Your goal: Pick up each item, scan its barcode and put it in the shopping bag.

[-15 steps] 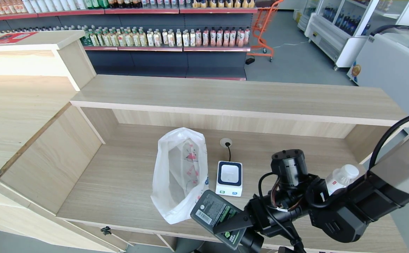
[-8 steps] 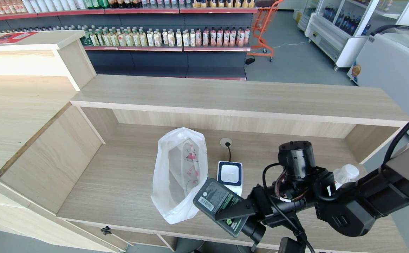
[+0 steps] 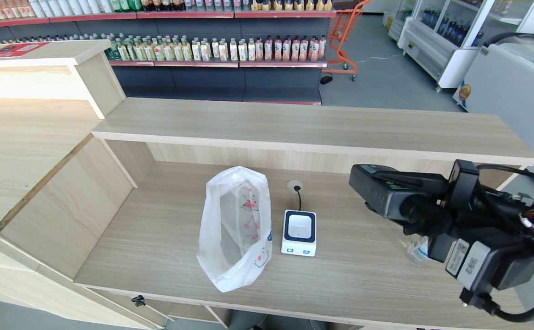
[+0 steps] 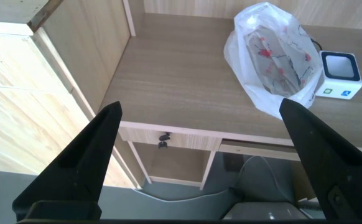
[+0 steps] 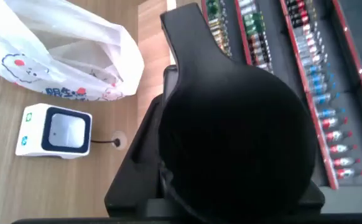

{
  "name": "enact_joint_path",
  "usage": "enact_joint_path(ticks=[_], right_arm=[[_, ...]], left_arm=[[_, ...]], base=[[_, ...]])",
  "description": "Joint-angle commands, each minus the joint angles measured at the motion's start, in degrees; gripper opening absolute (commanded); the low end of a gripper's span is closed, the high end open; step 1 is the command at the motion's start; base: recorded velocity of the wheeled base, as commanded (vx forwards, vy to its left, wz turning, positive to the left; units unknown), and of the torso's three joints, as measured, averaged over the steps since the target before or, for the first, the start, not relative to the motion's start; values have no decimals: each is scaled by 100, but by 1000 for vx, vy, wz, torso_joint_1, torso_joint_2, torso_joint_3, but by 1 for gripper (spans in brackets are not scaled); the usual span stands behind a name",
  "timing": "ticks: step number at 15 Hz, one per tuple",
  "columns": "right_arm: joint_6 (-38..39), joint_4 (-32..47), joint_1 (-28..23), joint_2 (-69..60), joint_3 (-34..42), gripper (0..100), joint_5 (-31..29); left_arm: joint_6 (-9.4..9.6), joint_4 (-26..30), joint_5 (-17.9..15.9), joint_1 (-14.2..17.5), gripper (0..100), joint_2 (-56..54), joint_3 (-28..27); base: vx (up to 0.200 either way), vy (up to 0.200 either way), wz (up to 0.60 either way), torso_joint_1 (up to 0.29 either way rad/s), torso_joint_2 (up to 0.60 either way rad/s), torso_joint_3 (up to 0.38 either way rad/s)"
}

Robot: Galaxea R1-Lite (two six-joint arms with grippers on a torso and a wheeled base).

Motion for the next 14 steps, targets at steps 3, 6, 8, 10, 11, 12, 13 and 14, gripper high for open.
enact_joint_path(ticks=[3,6,8,10,11,12,13,14], right_arm=[[3996,52,-1554,-502,410,0,-21],[6755,808,-1712,-168,410,0,-48],[9084,1186,-1483,561,111,0,-65],[10543,1212,-1281,1660,-557,0,-118],[10552,1186,-1263,1994,-706,0,-118],[10561,1080,-1158,2626,-961,0,-118],[10552,984,-1114,2952,-1137,0,-135],[10543,896,-965,3347,-1453,0,-294]], left_arm=[[-1,0,0,0,100,-2,0],[-1,0,0,0,100,-2,0],[-1,0,0,0,100,-2,0],[-1,0,0,0,100,-2,0],[-1,0,0,0,100,-2,0],[-1,0,0,0,100,-2,0],[-1,0,0,0,100,-2,0],[-1,0,0,0,100,-2,0]], base=[[0,0,0,0,0,0],[0,0,0,0,0,0],[0,0,0,0,0,0],[0,0,0,0,0,0],[0,0,0,0,0,0],[0,0,0,0,0,0],[0,0,0,0,0,0],[0,0,0,0,0,0]])
